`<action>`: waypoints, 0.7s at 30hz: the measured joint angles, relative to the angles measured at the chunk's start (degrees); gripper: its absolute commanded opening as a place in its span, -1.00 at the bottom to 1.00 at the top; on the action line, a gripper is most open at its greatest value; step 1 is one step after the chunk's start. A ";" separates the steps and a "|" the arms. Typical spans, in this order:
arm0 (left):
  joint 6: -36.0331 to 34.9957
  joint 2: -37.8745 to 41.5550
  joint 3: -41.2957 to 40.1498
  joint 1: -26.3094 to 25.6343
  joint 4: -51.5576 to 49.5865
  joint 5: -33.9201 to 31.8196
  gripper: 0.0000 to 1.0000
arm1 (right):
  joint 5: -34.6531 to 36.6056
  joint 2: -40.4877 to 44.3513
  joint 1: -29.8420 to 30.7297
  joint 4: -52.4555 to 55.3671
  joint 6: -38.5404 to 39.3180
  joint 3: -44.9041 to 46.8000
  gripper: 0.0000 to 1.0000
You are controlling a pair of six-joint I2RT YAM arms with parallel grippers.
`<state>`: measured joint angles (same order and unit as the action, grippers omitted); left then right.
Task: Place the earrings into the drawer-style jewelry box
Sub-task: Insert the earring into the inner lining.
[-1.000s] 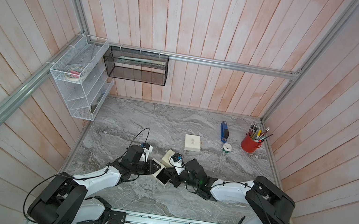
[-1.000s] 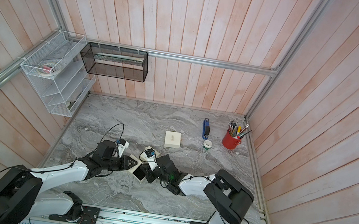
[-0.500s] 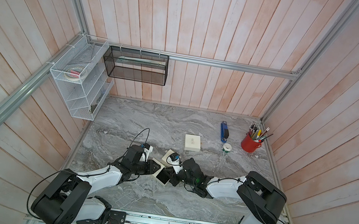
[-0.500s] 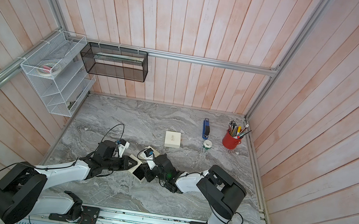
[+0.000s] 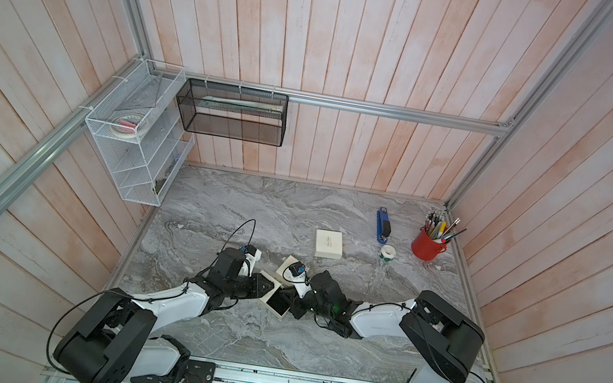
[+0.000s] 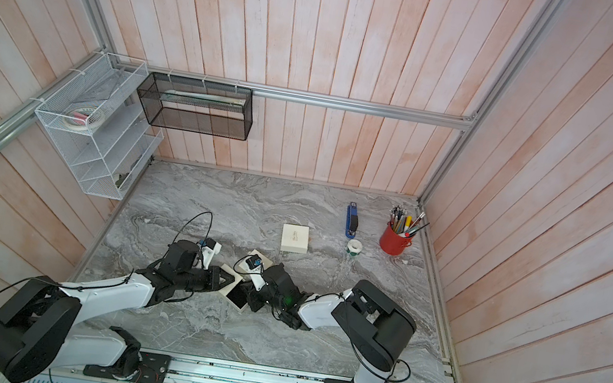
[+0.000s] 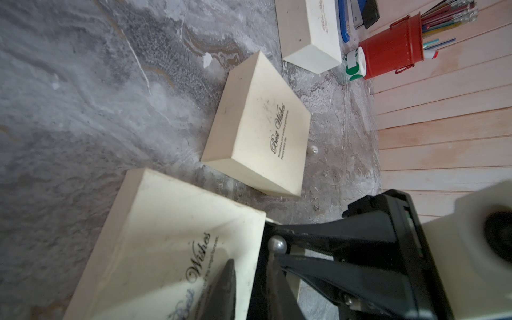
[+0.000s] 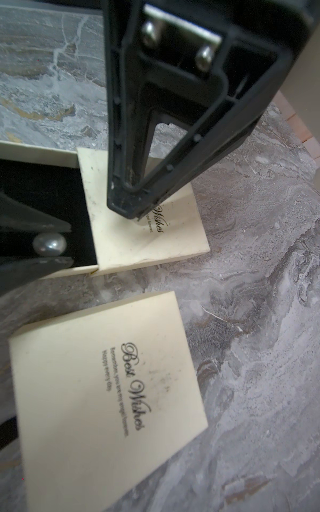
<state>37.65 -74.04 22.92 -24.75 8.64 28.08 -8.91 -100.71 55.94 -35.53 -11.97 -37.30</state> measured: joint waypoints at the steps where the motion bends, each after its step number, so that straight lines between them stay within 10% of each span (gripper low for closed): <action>1: -0.09 -0.09 0.00 0.00 0.09 0.02 -0.56 | 0.00 -0.02 0.00 0.00 0.04 0.00 -1.00; 21: -0.31 -1.27 0.59 0.00 0.66 0.02 -0.60 | -1.31 -0.07 0.00 1.29 4.90 0.00 -1.00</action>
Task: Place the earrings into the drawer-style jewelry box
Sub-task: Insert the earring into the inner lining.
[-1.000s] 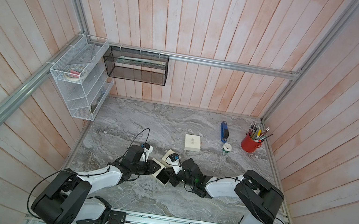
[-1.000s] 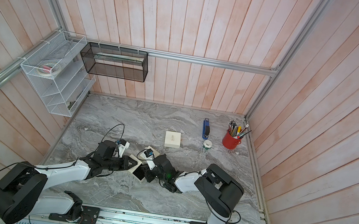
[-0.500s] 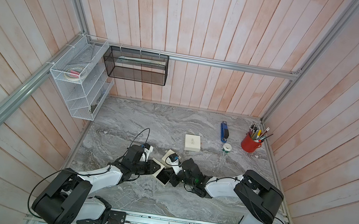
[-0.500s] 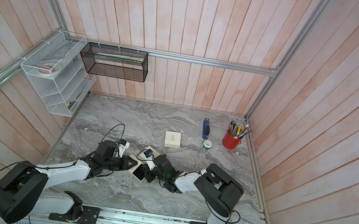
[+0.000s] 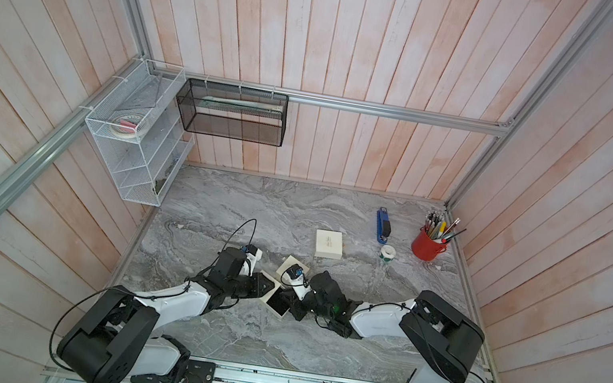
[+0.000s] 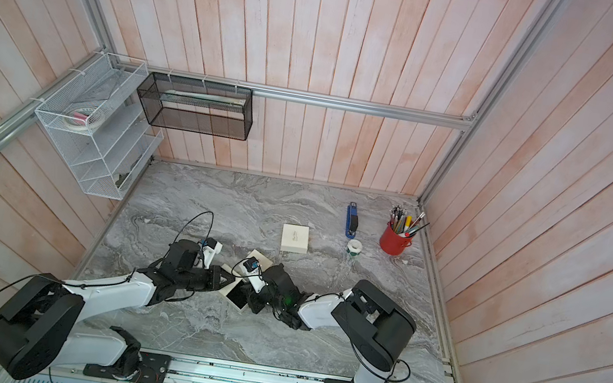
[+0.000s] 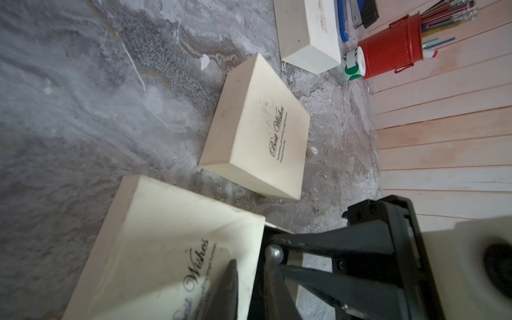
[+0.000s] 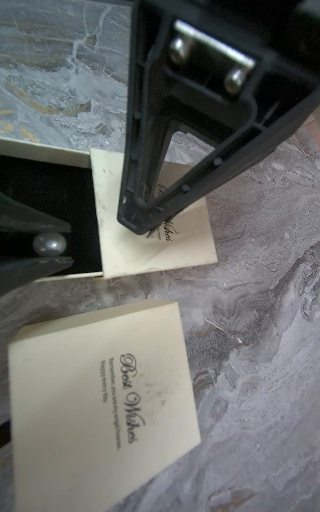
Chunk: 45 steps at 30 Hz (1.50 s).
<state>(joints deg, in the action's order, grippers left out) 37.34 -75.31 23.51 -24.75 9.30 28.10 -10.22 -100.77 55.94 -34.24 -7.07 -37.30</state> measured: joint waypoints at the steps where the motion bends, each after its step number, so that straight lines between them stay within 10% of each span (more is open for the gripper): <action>1: -0.09 -0.09 0.09 0.00 -0.04 0.02 -0.60 | -0.11 0.00 0.00 0.04 0.15 0.00 -1.00; 45: -0.76 -0.44 0.61 0.00 -0.74 -0.02 -0.62 | -0.44 1.99 -0.37 11.63 0.85 -3.61 -1.00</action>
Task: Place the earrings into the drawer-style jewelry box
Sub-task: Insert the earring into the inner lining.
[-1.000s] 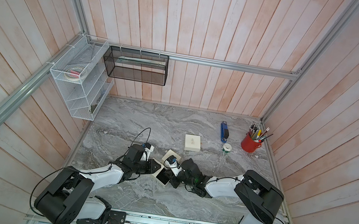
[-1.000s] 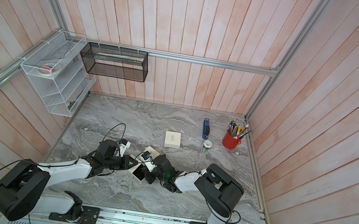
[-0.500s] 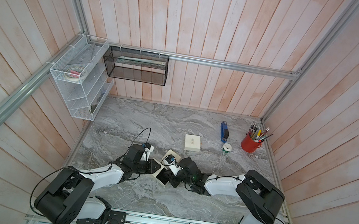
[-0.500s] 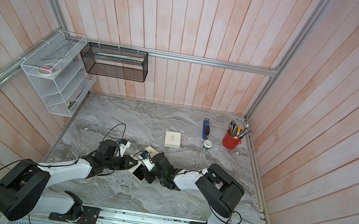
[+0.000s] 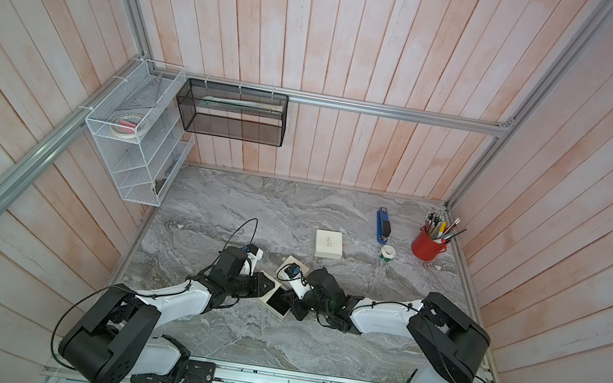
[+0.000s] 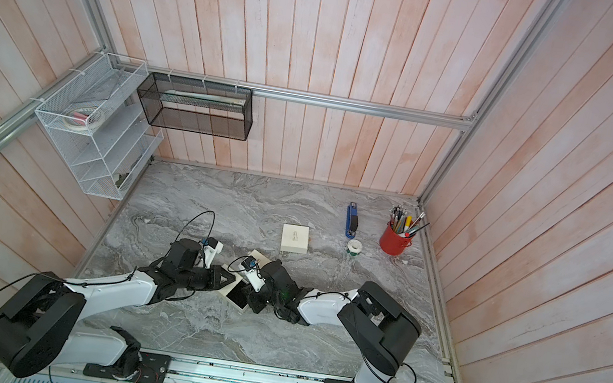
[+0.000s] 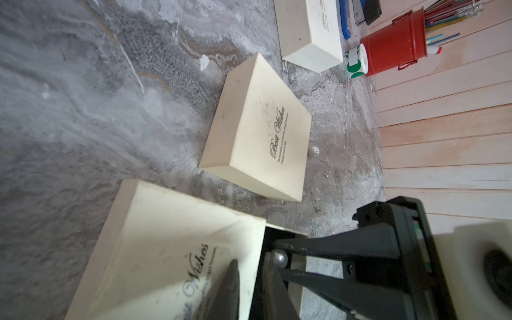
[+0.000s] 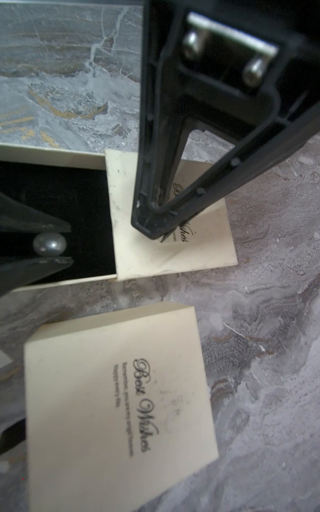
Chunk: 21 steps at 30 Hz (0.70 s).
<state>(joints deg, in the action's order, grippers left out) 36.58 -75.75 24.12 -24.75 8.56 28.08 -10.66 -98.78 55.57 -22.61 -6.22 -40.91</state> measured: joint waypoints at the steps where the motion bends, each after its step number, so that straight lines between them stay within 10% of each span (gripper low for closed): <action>1: 0.00 -0.02 0.00 0.00 0.00 0.00 -0.62 | -0.02 0.00 -0.02 0.11 0.00 -0.02 -1.00; 21: -0.39 -0.02 0.07 0.00 -0.13 -0.02 -0.62 | -0.83 -2.60 -0.11 8.63 1.49 -5.97 -0.99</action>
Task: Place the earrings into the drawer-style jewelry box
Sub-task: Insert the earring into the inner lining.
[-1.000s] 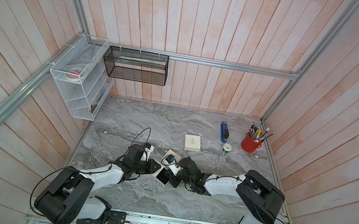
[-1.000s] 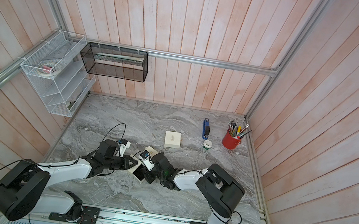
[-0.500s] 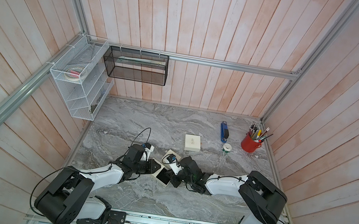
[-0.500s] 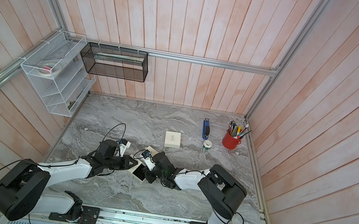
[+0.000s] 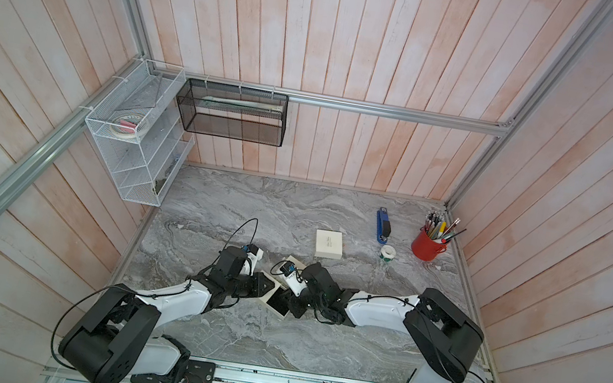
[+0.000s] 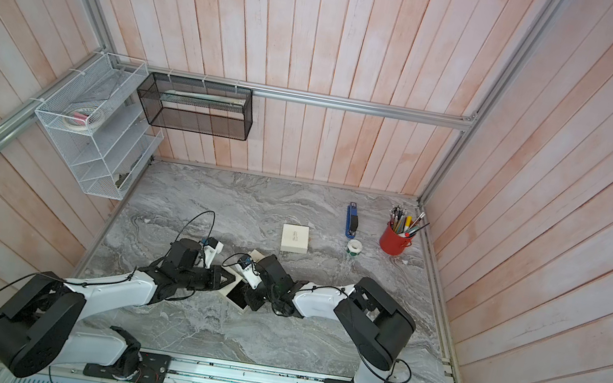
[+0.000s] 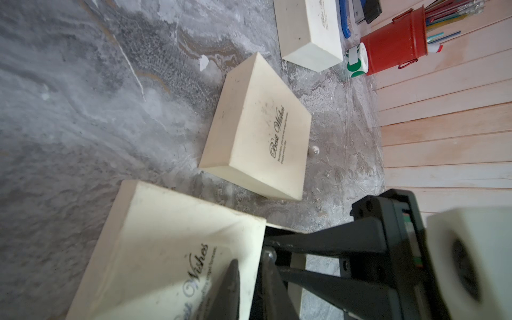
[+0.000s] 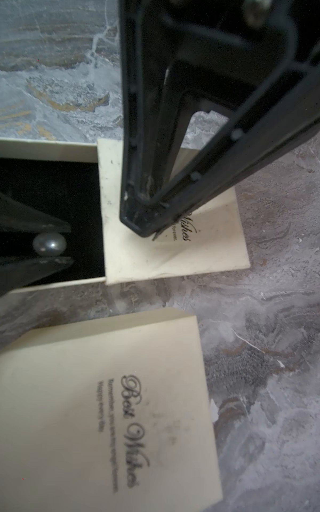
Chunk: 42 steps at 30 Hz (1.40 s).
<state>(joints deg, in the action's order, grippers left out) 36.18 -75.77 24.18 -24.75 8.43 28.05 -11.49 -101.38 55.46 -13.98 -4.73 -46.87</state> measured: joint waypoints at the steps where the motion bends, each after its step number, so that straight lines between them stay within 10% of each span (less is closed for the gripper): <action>1: 0.00 0.00 0.00 0.00 0.00 0.00 -0.63 | 0.00 -0.09 0.00 0.31 0.13 -0.17 -0.96; 14: 0.00 -0.26 0.24 0.00 -0.09 0.02 -0.62 | -0.11 -0.09 0.11 0.63 0.17 -0.44 -0.40; 42: -0.87 -0.31 1.92 -0.04 -2.54 -0.02 -0.50 | 5.14 12.15 -1.86 -0.63 -4.46 5.64 -0.36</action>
<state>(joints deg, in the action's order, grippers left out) 35.31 -76.07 26.11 -24.80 5.89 28.03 -6.35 -89.23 53.60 -14.61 -9.19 -41.23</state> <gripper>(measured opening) 0.204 0.328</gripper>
